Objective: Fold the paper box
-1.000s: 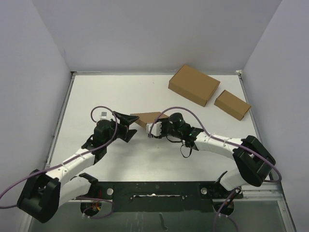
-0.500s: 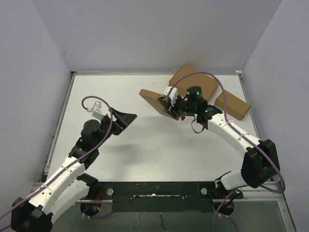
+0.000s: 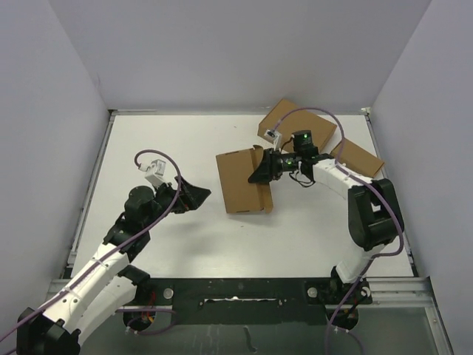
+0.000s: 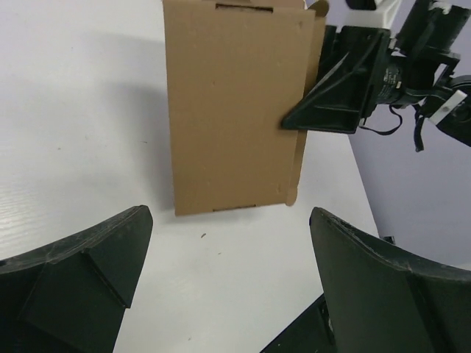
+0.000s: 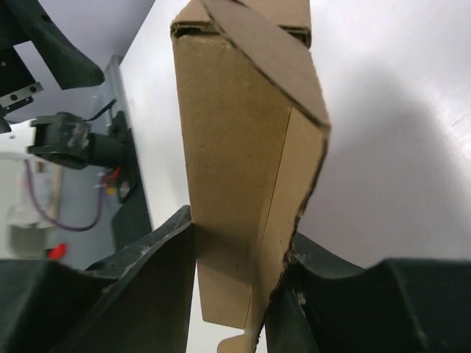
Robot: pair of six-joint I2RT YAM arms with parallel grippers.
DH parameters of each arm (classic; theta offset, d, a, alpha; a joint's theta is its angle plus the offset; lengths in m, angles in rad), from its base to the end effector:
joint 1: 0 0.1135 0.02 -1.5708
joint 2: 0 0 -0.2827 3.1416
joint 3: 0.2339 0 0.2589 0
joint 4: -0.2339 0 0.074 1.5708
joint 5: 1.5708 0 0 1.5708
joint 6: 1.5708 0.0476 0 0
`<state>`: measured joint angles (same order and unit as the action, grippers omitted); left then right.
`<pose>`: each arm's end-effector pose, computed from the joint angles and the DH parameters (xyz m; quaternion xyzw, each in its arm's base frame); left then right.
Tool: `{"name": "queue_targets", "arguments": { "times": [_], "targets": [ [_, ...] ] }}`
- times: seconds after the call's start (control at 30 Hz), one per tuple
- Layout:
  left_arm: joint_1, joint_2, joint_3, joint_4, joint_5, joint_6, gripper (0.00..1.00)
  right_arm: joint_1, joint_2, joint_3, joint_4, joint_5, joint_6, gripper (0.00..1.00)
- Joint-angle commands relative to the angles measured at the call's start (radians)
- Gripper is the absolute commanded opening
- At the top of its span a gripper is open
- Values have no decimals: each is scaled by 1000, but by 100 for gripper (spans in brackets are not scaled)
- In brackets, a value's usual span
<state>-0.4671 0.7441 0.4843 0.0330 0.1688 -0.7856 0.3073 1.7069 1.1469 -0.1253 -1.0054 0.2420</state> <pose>0.1648 -0.0921 0.2711 -0.0718 0.7782 -0.4171 0.4639 0.3507 0.1534 0.2477 -0.2321 0.7846 0.5208 0.2433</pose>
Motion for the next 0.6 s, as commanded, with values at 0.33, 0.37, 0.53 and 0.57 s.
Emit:
{"name": "queue_targets", "arguments": {
  "times": [0.33, 0.37, 0.53, 0.57],
  "targets": [
    [18, 116, 15, -9, 22, -1, 87, 15, 272, -92, 404, -208, 550, 33],
    [19, 134, 16, -7, 25, -7, 87, 20, 285, -94, 403, -207, 546, 33],
    [21, 236, 29, -3, 29, -31, 85, 24, 313, -66, 259, -150, 420, 47],
    [21, 250, 32, 0, 29, -31, 85, 24, 313, -57, 218, -137, 383, 52]
  ]
}}
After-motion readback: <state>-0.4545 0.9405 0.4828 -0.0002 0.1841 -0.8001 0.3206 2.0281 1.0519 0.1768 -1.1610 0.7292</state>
